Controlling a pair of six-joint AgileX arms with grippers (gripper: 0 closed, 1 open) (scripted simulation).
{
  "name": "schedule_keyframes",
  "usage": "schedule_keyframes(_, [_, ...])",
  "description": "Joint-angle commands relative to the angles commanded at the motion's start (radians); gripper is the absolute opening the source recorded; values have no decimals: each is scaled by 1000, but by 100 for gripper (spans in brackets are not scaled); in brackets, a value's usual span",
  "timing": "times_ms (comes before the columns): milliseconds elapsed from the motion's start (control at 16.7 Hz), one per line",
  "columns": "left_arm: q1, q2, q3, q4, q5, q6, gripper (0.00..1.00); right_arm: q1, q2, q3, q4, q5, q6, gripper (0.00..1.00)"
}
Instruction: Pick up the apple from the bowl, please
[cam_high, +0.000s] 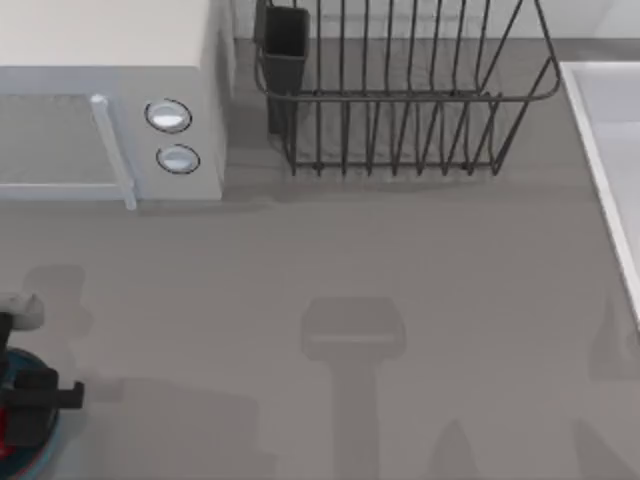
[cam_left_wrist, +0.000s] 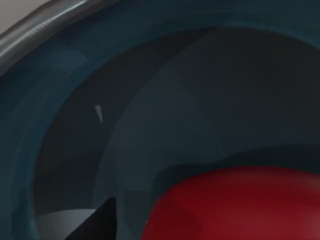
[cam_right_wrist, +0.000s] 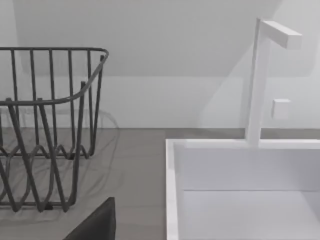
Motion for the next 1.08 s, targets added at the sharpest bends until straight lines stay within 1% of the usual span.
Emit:
schedule_keyframes(660, [0,0,0,0,0,0,2,0,0,0,0,0,0,100])
schedule_keyframes(720, [0,0,0,0,0,0,0,0,0,0,0,0,0,100])
schedule_keyframes(1080, [0,0,0,0,0,0,0,0,0,0,0,0,0,100])
